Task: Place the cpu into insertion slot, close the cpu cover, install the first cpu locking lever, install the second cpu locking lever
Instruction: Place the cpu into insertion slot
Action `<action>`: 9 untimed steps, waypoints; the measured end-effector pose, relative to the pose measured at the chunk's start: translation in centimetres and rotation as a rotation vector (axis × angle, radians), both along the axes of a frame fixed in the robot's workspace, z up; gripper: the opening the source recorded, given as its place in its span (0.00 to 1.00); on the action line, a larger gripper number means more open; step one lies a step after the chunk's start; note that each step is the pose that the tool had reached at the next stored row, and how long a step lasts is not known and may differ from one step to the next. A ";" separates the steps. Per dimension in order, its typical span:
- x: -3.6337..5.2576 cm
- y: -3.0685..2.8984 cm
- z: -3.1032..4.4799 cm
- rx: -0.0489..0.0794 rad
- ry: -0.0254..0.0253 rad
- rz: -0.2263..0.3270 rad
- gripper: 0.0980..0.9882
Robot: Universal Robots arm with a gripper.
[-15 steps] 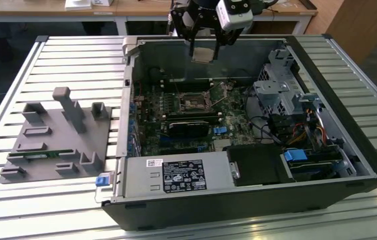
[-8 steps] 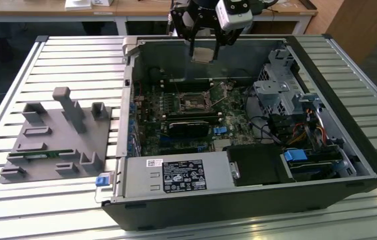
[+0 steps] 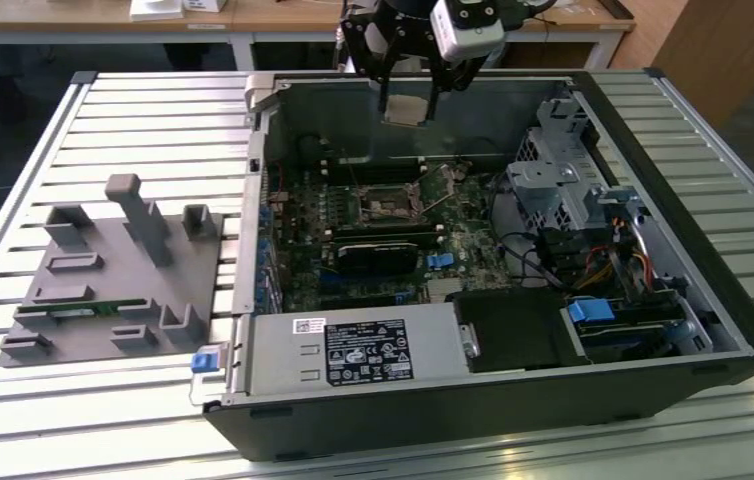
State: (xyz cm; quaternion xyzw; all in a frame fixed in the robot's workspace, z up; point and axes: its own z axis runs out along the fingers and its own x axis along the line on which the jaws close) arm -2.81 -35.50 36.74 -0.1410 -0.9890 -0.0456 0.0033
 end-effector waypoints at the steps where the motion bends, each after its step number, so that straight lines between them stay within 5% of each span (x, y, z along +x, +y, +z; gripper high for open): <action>1: 0.00 0.00 0.00 0.000 0.0000 -0.001 0.50; 9: -0.02 0.00 0.00 0.000 0.0000 -0.011 0.50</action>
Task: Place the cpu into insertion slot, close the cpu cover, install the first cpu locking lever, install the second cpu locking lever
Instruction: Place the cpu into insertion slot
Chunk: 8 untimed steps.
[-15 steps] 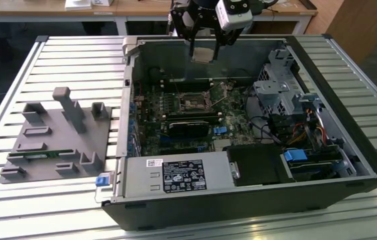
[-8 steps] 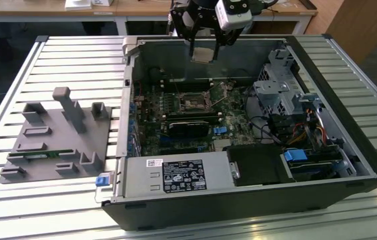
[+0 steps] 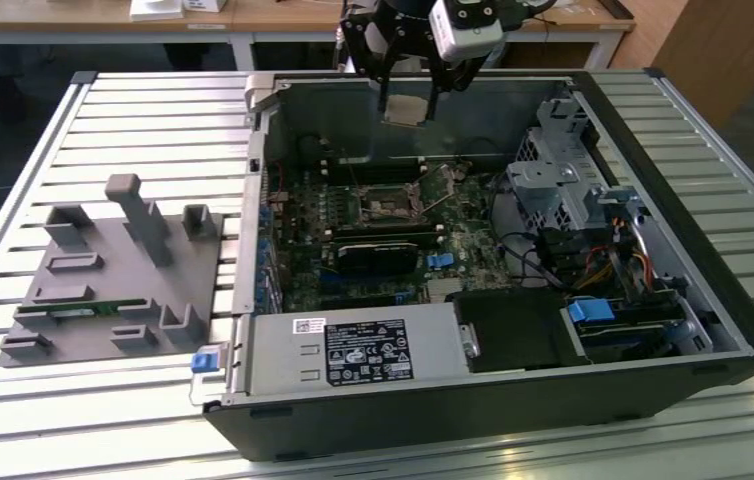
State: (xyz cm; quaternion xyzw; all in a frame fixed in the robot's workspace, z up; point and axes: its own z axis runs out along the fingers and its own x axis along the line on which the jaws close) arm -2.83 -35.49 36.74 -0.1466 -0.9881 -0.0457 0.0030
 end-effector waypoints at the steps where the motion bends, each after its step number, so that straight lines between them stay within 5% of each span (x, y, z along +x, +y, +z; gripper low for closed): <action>1: 0.00 0.00 0.00 0.000 0.0000 -0.001 0.50; 8: -0.03 0.00 0.00 0.000 0.0000 -0.008 0.50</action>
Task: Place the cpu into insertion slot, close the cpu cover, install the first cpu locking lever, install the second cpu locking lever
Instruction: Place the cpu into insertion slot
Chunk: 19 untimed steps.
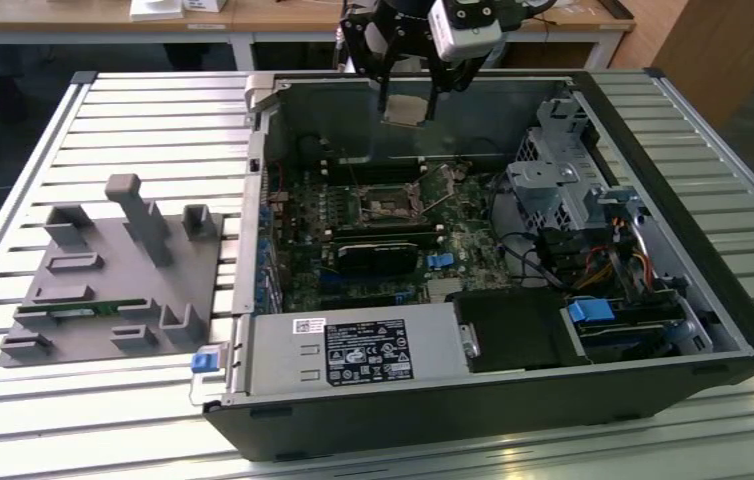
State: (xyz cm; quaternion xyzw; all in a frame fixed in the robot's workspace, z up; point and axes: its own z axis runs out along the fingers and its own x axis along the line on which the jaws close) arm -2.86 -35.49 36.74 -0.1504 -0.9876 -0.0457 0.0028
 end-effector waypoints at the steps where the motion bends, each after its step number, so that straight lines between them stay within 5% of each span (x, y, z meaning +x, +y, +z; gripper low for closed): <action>1: 0.00 0.00 0.00 0.000 0.0000 -0.001 0.50; 19: -0.05 0.00 0.00 0.000 0.0000 -0.024 0.50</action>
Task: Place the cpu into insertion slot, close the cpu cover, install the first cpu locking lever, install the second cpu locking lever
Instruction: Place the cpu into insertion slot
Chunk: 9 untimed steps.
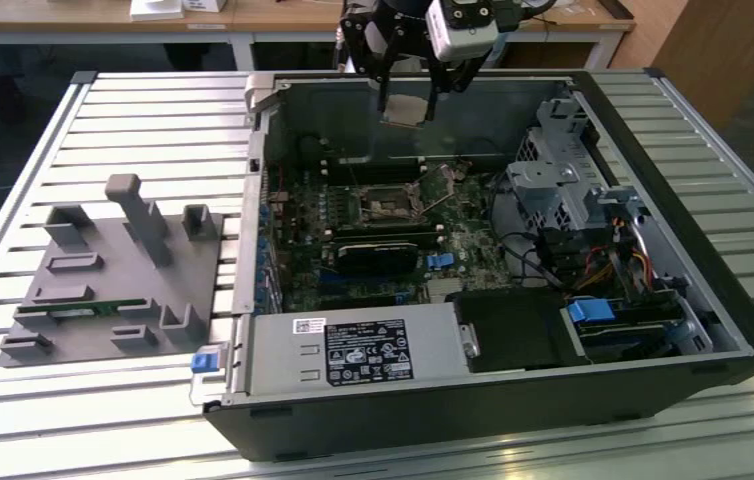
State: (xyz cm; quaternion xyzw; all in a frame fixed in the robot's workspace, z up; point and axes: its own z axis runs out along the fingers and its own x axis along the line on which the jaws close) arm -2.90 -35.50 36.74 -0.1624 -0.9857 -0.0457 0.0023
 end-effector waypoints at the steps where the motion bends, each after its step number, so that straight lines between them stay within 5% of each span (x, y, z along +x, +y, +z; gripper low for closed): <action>1: 0.00 0.00 0.00 0.000 0.0000 -0.001 0.50; 9: -0.02 0.00 0.00 0.000 0.0000 -0.011 0.50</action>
